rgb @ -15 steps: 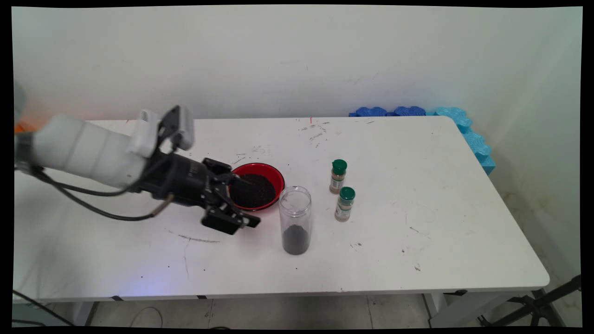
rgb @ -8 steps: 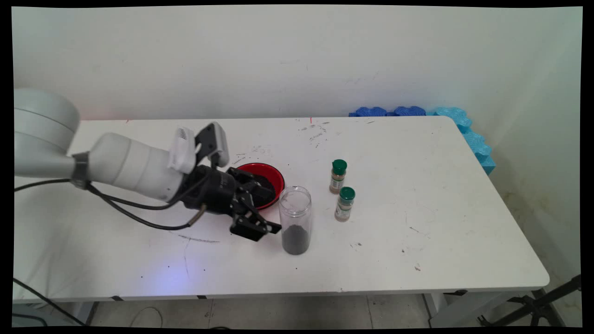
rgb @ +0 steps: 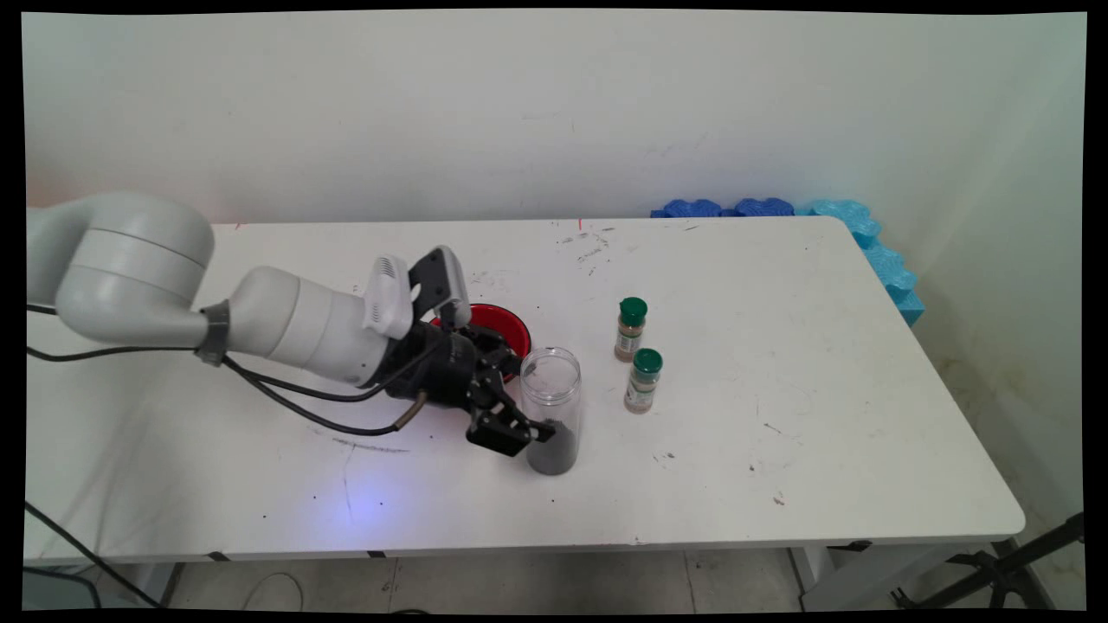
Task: Pick up the black seasoning powder from the table, then pour the black seasoning powder in the red bowl
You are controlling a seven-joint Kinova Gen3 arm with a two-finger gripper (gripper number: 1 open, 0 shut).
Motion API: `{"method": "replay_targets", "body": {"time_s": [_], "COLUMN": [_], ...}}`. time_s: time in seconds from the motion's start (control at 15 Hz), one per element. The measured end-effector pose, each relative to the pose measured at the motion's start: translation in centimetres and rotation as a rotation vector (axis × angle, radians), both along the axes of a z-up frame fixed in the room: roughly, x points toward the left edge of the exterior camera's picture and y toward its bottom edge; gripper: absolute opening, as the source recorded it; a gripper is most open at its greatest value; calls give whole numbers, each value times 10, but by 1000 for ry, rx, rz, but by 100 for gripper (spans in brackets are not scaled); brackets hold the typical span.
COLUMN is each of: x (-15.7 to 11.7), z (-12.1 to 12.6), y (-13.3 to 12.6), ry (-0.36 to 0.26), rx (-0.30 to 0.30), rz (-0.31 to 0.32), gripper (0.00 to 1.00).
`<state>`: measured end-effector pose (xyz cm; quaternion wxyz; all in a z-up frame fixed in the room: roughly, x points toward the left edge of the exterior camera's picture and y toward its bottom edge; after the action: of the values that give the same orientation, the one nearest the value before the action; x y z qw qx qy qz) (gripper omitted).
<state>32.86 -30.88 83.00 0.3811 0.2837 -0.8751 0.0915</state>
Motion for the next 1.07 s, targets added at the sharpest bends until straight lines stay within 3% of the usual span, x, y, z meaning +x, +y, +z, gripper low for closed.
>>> {"method": "replay_targets", "body": {"time_s": [0.47,0.53,1.07], "x": [-11,-12,-11], "z": [-10,-11,-1], "y": [-9,-10,-12], "ry": [2,2,7], "rx": [-4,-5,-25], "rz": [-3,-4,-38], "gripper": [100,0,0]}}
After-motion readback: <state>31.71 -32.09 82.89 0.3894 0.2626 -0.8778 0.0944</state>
